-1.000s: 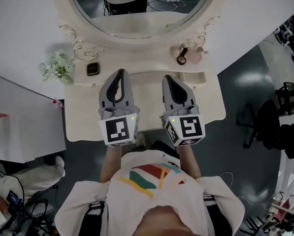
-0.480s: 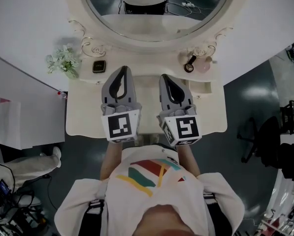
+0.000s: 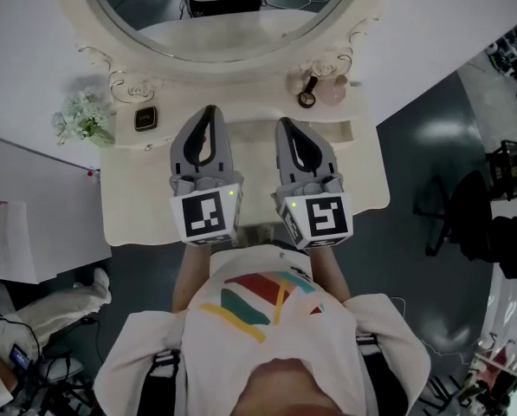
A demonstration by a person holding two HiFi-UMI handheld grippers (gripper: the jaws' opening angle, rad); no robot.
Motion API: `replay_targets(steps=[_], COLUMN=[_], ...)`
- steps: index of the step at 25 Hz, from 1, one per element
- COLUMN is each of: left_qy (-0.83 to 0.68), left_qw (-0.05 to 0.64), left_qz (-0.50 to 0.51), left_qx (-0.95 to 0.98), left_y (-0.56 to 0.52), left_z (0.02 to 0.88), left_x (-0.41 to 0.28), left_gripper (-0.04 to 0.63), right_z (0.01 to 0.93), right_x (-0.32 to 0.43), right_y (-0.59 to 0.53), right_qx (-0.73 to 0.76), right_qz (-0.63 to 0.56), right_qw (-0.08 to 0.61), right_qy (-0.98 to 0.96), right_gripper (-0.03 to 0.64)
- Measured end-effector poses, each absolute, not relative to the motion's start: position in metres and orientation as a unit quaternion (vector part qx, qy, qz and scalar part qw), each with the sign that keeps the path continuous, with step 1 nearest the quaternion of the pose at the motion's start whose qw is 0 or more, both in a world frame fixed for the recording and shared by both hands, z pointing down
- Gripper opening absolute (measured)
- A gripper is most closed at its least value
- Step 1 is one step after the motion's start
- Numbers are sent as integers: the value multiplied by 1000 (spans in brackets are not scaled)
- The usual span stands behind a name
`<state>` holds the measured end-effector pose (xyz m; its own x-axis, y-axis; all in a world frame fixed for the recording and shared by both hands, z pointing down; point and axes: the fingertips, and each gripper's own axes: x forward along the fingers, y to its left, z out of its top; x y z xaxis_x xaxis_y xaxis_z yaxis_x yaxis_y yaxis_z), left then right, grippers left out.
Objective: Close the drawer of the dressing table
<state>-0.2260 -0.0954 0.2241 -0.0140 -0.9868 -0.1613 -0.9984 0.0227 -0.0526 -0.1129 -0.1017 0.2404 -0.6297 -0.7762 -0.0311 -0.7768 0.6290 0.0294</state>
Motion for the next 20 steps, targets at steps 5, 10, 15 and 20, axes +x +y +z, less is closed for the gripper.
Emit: replay_targets(steps=[5,10,15,20], left_qy=[668,635,604,594], left_qw=[54,57,59,49], left_qz=[22,33,34,34], left_qx=[-742,-770,-794,-802], left_y=[-111,-123,-131,-135], left_z=[230,233,238,240], left_x=[-175,-134,-106,-95], left_gripper=[9,9,9,9], right_z=[241,244,250,251], right_x=[-68,-22,8,14], right_y=[-105,-106,-106,-109], right_qx=[-475,-522,-557,-563], right_qz=[25,23,16,14], right_qw=[3,3,4,2], right_qy=[879,853,830,826], right_gripper=[0,0,0,0])
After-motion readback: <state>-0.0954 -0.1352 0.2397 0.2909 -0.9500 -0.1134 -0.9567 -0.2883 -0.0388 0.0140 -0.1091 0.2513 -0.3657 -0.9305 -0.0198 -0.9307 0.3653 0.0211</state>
